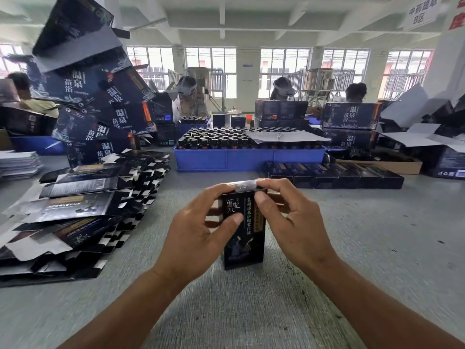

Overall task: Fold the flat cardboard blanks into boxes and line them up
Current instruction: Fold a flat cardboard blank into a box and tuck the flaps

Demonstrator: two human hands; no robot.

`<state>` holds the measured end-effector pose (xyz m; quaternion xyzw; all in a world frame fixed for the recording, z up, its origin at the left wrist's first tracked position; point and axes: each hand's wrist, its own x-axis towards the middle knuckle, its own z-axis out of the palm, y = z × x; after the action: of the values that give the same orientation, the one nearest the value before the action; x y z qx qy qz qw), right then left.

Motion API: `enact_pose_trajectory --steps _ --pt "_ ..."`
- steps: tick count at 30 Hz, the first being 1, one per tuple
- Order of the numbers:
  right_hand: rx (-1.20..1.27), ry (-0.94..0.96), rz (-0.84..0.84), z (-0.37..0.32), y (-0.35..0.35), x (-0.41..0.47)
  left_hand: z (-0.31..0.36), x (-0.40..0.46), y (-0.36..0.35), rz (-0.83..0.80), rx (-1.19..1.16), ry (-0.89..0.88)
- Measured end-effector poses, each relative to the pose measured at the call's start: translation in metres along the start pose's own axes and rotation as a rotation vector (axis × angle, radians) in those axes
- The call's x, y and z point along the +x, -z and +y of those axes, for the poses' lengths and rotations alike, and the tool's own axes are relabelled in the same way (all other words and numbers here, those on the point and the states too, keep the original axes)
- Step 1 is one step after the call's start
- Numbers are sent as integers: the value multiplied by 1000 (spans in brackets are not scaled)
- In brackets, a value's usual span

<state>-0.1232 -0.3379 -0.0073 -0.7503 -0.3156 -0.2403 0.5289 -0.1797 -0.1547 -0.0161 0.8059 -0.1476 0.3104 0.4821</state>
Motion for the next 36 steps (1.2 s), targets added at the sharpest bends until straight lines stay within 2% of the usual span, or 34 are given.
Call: enact_pose_trajectory --steps 2,5,10,12,14,16,22,27,30,36 --pt "-54 -38 -57 3 -4 -3 -3 -1 -1 -34 -12 50" --pt "-213 -88 -179 7 -15 -10 -8 3 0 9 6 68" --pt "-483 49 -282 3 -32 -20 -28 9 6 70 -173 252" --pt "-564 39 -331 5 -37 -24 -32 8 5 68 -215 358" --pt "-598 -65 -354 11 -40 -24 -36 6 3 36 -71 432" --pt "-639 -147 -349 18 -36 -19 -42 5 3 -21 201 455" --pt "-754 -104 -307 36 -27 -2 -54 8 -2 -145 548 461" --pt "-824 -113 -421 54 -41 25 -60 8 -7 -260 740 396" --pt "-910 -86 -424 75 -50 51 -61 6 -8 -320 842 335" --pt "-1041 -149 -373 131 -67 111 -65 9 -8 -286 838 319"
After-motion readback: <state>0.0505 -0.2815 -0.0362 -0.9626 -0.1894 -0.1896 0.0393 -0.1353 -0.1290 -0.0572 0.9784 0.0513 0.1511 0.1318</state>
